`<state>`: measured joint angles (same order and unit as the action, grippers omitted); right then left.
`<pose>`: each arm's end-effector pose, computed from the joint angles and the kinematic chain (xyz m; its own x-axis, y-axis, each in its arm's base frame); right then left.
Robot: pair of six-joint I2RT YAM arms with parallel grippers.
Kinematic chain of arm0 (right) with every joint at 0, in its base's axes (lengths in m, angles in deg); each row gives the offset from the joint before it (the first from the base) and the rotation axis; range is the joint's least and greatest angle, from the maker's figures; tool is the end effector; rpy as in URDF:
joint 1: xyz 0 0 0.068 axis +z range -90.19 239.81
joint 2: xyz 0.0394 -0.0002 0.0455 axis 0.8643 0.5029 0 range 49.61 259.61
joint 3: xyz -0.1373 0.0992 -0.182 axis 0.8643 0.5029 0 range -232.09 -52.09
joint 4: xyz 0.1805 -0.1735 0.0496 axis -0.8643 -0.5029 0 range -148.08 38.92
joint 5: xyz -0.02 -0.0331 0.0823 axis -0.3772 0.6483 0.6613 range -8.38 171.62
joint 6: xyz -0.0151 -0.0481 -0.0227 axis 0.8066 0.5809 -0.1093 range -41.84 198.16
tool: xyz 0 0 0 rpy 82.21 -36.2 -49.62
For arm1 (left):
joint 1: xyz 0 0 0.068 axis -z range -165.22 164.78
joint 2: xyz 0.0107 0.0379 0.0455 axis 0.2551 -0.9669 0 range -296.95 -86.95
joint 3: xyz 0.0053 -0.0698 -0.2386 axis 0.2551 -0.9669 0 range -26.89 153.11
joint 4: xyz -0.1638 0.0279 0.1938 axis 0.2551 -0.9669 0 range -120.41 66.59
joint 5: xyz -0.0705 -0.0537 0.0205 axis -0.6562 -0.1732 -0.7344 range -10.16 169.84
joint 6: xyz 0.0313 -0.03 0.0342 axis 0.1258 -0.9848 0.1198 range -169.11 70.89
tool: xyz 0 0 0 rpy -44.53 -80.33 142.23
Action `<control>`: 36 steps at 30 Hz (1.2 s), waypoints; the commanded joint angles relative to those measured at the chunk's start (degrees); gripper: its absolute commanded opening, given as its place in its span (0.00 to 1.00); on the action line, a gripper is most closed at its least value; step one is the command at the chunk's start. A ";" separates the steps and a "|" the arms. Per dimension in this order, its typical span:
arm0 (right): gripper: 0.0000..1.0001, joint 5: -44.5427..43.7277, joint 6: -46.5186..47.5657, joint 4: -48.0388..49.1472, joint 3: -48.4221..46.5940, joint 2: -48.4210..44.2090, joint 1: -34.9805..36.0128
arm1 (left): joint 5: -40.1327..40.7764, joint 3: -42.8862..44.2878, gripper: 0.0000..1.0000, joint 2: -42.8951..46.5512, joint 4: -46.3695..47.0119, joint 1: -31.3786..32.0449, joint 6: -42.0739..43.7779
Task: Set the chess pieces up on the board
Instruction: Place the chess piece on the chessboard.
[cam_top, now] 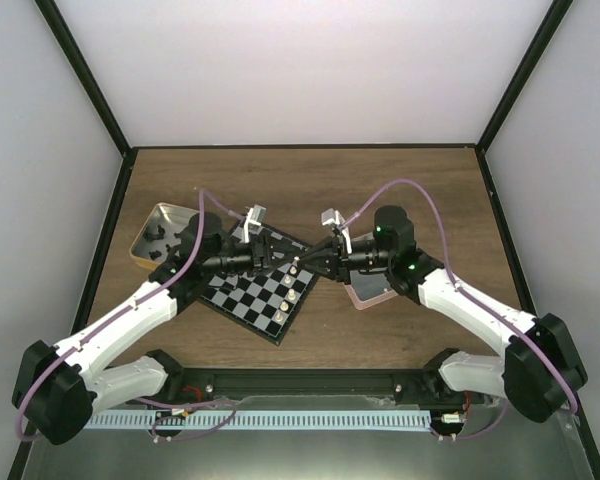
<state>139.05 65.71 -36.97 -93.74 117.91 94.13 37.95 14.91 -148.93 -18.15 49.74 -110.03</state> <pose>0.1998 0.1748 0.2617 -0.3870 -0.1238 -0.9137 -0.9211 0.0075 0.3892 0.1911 -0.1644 0.2723 -0.9374 -0.1386 -0.3195 0.2800 0.2456 -0.9281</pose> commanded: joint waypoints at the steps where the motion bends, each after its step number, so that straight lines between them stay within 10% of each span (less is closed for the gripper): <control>1: 0.11 -1.28 0.86 -0.60 -3.32 0.80 0.39 | -1.56 -0.72 0.30 1.20 1.64 0.11 0.57; 14: 0.12 -1.32 1.12 -2.08 -4.76 2.16 0.39 | -3.55 -1.16 0.06 1.15 2.59 0.10 1.37; 21: 0.45 -4.65 0.43 -5.13 -4.18 1.84 0.40 | 0.56 -0.71 0.04 1.89 -1.43 0.02 4.46; 26: 0.67 -14.23 -2.44 -5.32 -1.41 -1.76 0.36 | 11.47 1.40 0.04 3.27 -13.01 0.00 11.93; 36: 0.70 -42.45 -10.06 -10.94 0.07 -4.20 0.24 | 46.10 2.48 0.04 0.77 -30.28 3.56 22.24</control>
<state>110.63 59.11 -44.42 -93.79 114.48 94.18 67.19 16.22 -146.46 -40.62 50.68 -92.94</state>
